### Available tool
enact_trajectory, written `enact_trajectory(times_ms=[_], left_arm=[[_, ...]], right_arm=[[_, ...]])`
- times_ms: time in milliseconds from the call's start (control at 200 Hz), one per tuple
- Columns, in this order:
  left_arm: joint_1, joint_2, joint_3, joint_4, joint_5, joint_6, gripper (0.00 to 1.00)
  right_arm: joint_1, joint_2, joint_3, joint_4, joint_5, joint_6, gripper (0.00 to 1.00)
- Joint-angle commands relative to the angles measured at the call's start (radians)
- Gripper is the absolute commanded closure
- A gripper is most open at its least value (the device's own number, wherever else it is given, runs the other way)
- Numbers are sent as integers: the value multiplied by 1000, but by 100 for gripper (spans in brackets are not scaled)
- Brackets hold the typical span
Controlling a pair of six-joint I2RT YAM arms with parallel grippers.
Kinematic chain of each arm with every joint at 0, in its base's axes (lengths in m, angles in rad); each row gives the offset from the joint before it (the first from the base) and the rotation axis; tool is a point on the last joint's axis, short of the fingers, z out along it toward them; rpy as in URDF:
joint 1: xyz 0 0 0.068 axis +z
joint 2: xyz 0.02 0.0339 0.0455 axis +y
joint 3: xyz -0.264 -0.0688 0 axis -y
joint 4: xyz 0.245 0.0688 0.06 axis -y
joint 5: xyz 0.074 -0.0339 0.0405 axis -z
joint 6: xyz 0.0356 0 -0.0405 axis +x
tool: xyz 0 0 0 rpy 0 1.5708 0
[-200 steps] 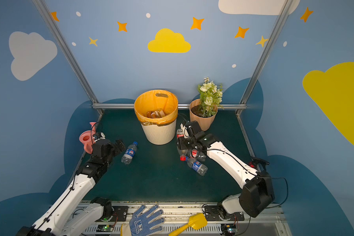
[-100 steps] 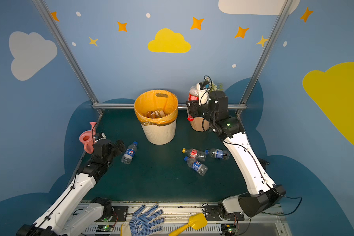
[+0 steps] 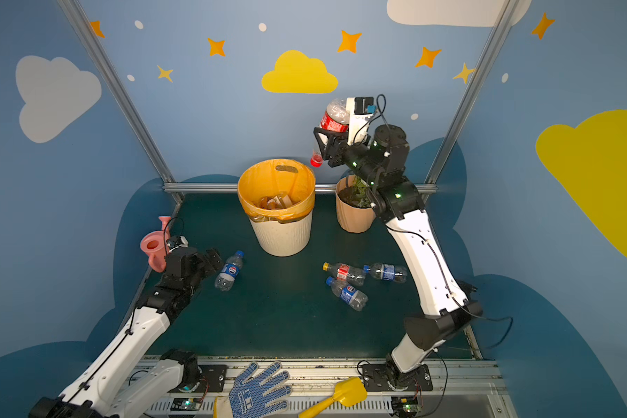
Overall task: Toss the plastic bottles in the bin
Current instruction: 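Release the red-capped bottle over the bin and draw the right gripper back, then lower the left gripper onto the small Pepsi bottle beside the watering can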
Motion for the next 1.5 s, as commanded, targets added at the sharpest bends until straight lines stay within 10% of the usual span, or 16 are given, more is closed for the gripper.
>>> enact_trajectory(times_ms=[0, 140, 285, 816, 1497], left_arm=[[4, 21, -2, -9, 21, -3, 0], [3, 40, 37, -44, 34, 18, 0], [4, 19, 61, -81, 3, 53, 0], [3, 68, 90, -130, 54, 104, 0], [3, 404, 256, -313, 110, 178, 0]], right_arm=[[27, 205, 73, -41, -136, 88, 39], [37, 360, 394, -301, -134, 12, 9], [14, 246, 442, -326, -38, -68, 3], [-151, -351, -530, -52, 94, -25, 3], [-276, -557, -1285, -31, 63, 270, 3]])
